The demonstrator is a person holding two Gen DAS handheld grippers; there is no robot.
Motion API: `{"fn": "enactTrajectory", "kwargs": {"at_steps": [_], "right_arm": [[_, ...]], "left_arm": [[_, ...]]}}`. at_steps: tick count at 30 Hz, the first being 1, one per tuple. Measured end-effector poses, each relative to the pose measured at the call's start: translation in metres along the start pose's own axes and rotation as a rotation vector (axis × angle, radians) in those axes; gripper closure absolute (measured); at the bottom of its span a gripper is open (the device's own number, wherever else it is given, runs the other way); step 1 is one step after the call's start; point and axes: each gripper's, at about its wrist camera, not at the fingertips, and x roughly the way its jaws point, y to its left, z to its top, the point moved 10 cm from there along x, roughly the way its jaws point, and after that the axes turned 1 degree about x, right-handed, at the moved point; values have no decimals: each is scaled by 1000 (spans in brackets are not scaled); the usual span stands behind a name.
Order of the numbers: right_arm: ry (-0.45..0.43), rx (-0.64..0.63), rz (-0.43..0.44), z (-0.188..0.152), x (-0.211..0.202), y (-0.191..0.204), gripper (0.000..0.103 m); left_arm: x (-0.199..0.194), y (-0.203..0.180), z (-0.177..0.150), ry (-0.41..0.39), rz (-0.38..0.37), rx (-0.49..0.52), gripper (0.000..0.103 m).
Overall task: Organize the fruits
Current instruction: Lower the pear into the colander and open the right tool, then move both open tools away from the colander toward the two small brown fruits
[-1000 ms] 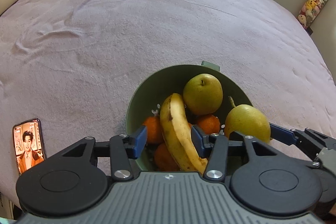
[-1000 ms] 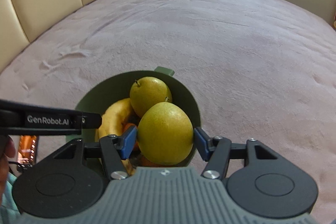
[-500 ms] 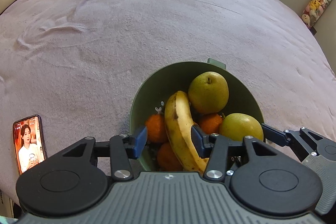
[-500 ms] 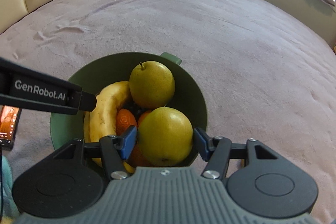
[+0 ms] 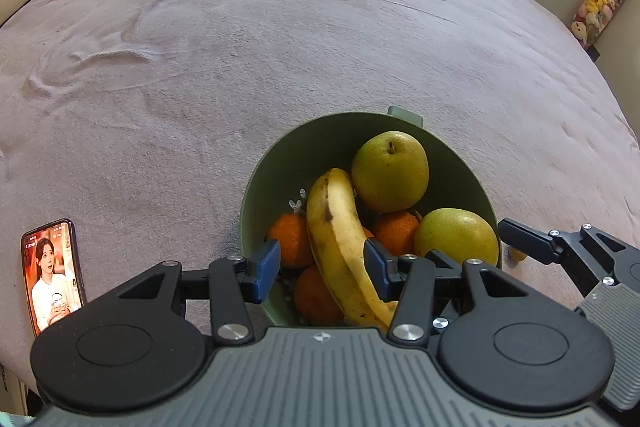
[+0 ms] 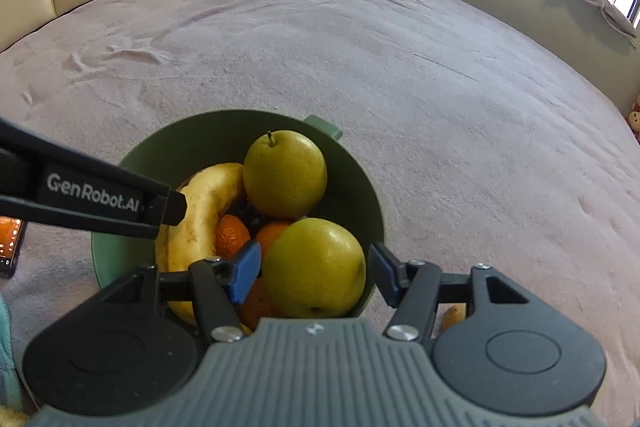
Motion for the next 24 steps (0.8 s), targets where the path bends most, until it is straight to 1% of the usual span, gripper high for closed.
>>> {"fn": "enactTrajectory", "kwargs": {"at_steps": [8, 11, 14, 15, 17, 19, 24], "right_arm": [[-13, 18, 6, 2, -11, -4, 39], [-22, 28, 1, 3, -18, -7, 34], [-29, 43, -3, 4, -26, -12, 33], [-31, 47, -5, 4, -30, -14, 30], [-35, 54, -12, 3, -36, -19, 28], [-37, 52, -25, 1, -44, -23, 27], [-43, 47, -74, -8, -65, -39, 23]], "left_arm": [[-7, -6, 2, -21, -4, 7, 46], [-13, -11, 4, -43, -2, 19, 45], [-19, -17, 6, -70, 3, 37, 44], [-21, -19, 7, -76, 2, 43, 44], [-25, -24, 7, -88, -7, 56, 44], [-29, -31, 7, -100, -19, 74, 43], [-39, -55, 3, -127, -55, 142, 41]]}}
